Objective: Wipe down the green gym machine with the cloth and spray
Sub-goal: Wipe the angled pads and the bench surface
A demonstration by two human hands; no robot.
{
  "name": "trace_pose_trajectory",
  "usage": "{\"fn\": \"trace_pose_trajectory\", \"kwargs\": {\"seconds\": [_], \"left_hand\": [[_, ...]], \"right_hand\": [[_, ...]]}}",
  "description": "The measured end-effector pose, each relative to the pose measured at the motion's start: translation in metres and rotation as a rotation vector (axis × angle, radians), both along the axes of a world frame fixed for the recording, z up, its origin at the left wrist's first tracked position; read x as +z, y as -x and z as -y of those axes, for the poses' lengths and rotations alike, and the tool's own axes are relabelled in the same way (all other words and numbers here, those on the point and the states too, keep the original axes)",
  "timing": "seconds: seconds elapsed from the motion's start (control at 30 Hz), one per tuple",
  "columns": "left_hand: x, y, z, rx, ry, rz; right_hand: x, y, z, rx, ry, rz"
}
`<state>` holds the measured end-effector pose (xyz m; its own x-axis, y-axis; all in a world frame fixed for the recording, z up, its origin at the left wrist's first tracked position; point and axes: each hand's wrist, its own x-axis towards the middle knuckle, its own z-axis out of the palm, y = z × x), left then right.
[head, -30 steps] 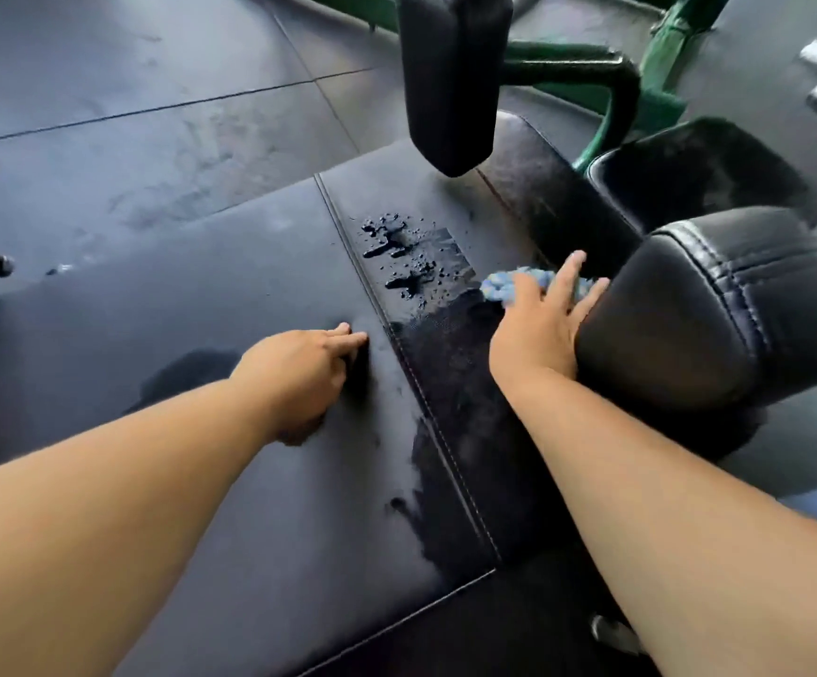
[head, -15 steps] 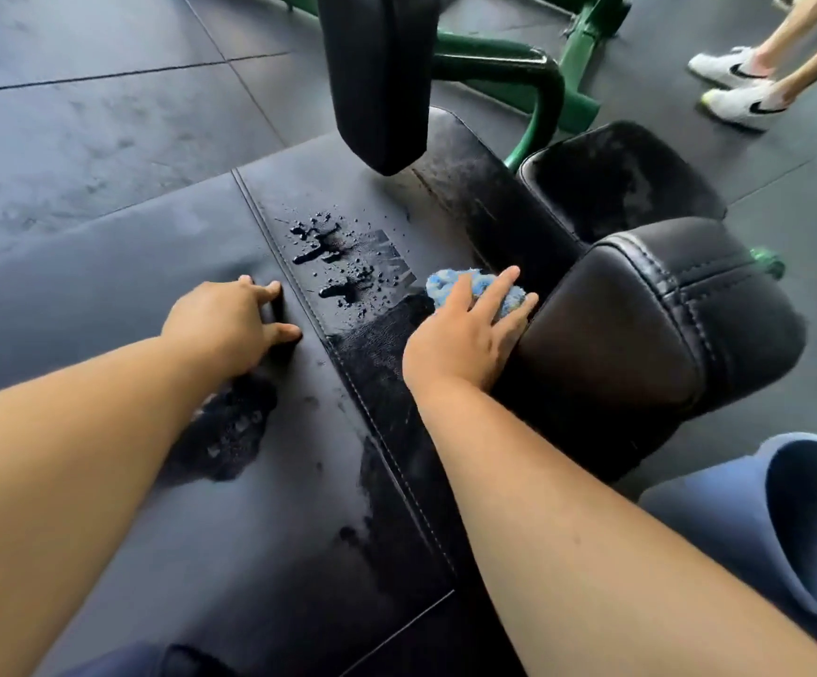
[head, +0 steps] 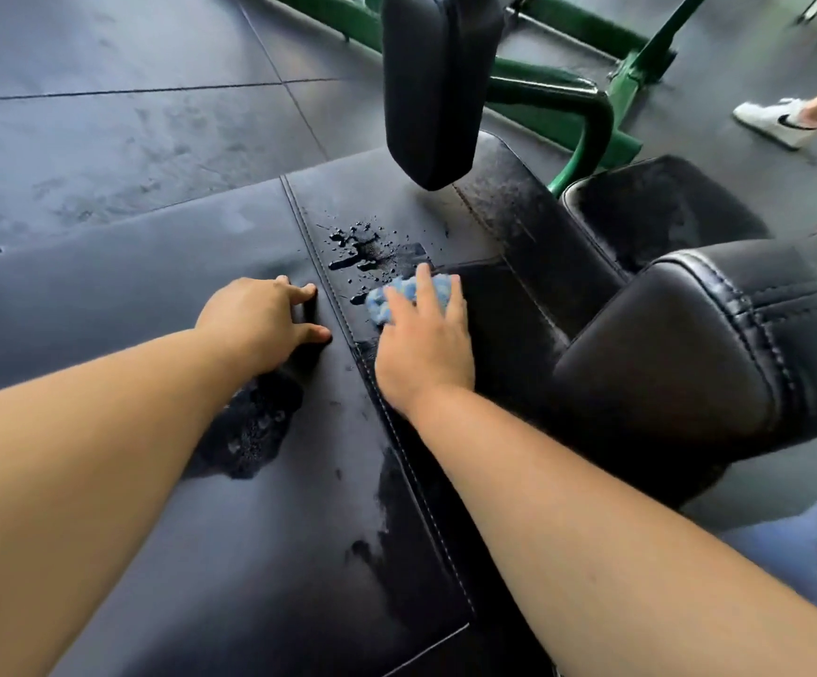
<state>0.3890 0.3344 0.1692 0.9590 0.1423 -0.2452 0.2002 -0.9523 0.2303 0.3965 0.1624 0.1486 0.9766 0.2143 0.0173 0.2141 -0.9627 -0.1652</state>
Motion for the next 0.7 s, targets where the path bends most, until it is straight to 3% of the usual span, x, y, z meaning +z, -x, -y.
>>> {"fn": "trace_pose_trajectory", "kwargs": {"seconds": [0.07,0.13,0.27,0.3,0.47,0.57,0.63,0.7], "left_hand": [[0.000,0.002,0.001,-0.010,-0.011,-0.014],[-0.001,0.005,0.003,-0.045,-0.031,-0.030],[-0.003,0.004,0.002,-0.081,-0.009,-0.059],[-0.003,0.004,-0.001,-0.074,-0.007,-0.050],[-0.005,0.002,-0.005,-0.068,0.003,-0.036],[-0.005,0.002,-0.007,-0.076,0.003,-0.049],[-0.006,0.003,-0.007,-0.086,0.013,-0.044],[-0.009,0.004,-0.007,-0.100,0.011,-0.034]], "right_hand": [[-0.001,0.014,0.001,0.235,0.021,-0.028],[0.007,-0.004,0.018,0.274,0.081,-0.042],[0.027,-0.049,0.050,-0.224,0.033,-0.021],[0.024,-0.047,0.043,-0.257,0.011,-0.015],[-0.001,0.018,-0.004,0.200,-0.034,-0.016],[0.006,0.000,0.012,0.332,0.100,0.005],[0.013,-0.031,0.028,0.136,0.157,0.043],[0.023,-0.060,0.045,-0.200,0.060,0.013]]}}
